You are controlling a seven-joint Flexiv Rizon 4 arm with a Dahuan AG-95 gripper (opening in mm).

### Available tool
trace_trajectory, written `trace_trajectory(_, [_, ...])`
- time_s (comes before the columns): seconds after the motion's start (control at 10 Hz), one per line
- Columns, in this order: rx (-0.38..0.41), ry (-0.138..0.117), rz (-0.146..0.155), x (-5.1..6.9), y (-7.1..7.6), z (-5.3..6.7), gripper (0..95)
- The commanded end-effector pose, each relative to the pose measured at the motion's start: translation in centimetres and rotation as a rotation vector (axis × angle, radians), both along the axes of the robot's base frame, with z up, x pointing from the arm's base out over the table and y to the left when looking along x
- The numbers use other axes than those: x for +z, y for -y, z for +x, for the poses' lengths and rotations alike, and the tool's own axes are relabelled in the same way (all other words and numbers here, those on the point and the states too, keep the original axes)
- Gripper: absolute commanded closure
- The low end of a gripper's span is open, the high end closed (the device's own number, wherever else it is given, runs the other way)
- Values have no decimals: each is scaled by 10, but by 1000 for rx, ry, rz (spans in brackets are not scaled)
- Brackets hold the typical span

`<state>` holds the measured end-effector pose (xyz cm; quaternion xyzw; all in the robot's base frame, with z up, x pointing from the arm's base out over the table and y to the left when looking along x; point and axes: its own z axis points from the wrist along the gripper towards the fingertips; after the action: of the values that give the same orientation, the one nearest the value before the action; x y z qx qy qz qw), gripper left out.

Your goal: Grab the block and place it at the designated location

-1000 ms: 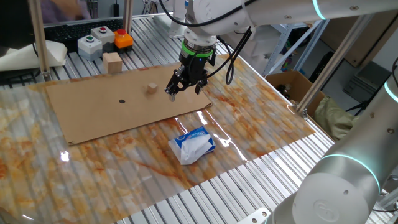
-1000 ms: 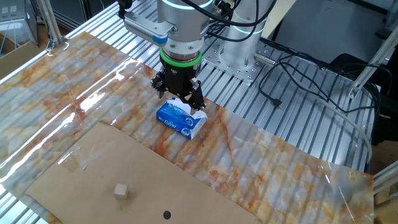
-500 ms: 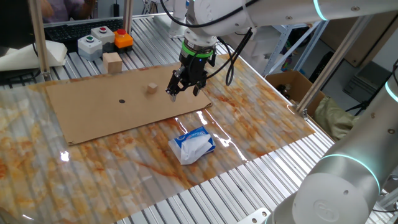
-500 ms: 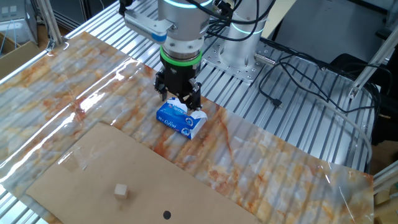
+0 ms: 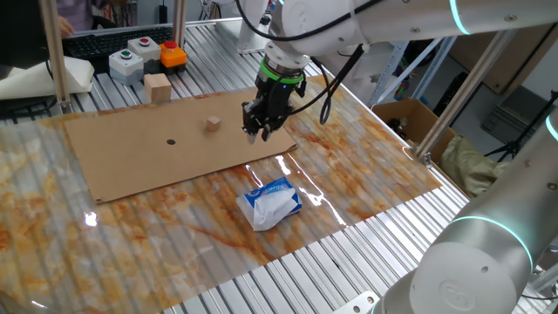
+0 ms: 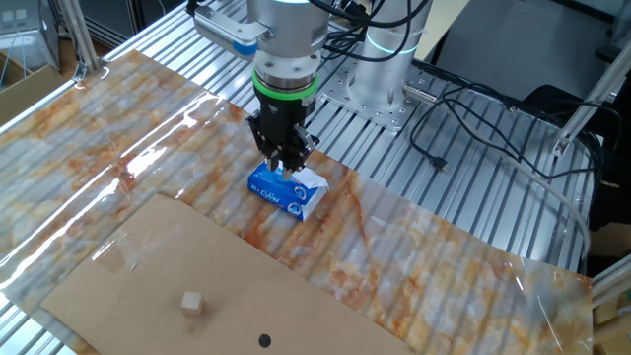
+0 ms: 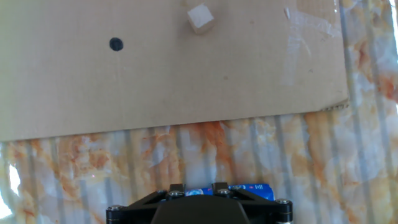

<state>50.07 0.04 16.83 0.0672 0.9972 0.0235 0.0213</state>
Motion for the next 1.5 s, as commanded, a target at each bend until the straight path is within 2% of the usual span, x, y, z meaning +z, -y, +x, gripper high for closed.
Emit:
trace_trajectory(0.1, [-49,-1,8,0,0,-3,760])
trace_trajectory(0.3, [38,7,-2,-1,-1,-4,760])
trace_trajectory(0.4, [17,6,6,-1,-1,-5,760])
trace_trajectory(0.5, [41,7,2,-2,-1,-7,760])
trace_trajectory(0.7, [14,10,4,-3,-1,-9,760])
trace_trajectory(0.8, [24,7,5,-3,-1,-9,950])
trace_trajectory(1.0, [31,7,2,-3,-1,-9,950])
trace_trajectory(1.4, [32,8,-1,1,2,13,950])
trace_trajectory(1.5, [32,9,-1,0,2,22,950])
